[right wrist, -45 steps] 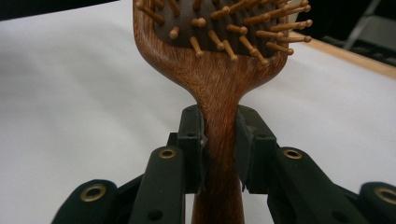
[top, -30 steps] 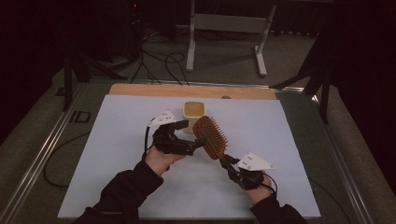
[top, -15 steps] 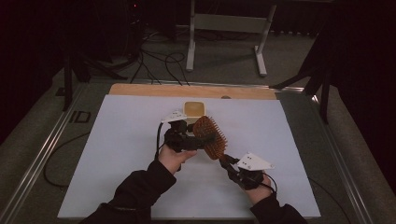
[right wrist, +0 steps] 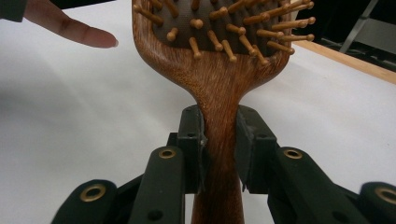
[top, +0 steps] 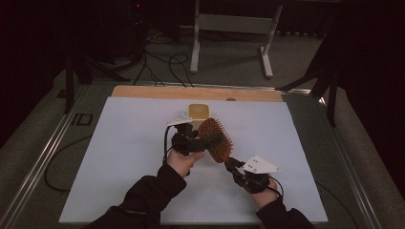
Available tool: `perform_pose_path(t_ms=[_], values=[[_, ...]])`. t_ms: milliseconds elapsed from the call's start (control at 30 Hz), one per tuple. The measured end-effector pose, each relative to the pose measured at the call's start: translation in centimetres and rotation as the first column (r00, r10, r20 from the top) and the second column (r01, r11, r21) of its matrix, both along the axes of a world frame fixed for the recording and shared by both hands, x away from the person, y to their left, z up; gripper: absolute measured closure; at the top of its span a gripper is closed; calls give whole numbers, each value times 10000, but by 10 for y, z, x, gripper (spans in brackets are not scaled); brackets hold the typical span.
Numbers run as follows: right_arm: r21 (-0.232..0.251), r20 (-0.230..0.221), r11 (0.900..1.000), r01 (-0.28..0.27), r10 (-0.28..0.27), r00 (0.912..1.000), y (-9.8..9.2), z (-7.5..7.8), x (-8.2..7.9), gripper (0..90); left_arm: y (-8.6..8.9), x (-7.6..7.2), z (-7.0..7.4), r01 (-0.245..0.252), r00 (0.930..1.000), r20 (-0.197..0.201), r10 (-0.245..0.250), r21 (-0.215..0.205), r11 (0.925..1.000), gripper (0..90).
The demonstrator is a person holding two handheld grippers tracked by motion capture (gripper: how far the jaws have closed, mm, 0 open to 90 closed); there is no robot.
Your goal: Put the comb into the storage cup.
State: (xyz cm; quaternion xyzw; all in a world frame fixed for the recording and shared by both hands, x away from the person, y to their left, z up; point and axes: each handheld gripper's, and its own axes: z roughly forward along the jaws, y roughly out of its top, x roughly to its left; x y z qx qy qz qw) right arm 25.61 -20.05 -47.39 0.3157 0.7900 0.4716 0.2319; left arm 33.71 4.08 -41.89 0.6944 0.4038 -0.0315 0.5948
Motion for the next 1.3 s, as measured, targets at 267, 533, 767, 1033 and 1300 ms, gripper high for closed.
perform_pose_path(t_ms=[267,533,767,1033,1300], values=[[-21,-61,10000,75,-75,10000,1,0,0,730,-1,-2,2,201,9998,-90,-203,-303,9993,432],[-23,-21,9999,143,-143,9999,2,1,0,728,2,0,1,129,9979,-615,-183,-860,9962,493],[84,-28,9998,195,-195,9998,3,1,-1,725,1,-2,5,237,9984,-490,-284,-926,9954,523],[54,278,9996,278,-279,9992,2,4,-3,721,-2,-5,13,367,9992,-129,-377,-742,9966,532],[590,-39,9966,575,-574,9983,-3,5,3,252,-10,-7,20,813,9967,67,-811,-485,9955,536]])
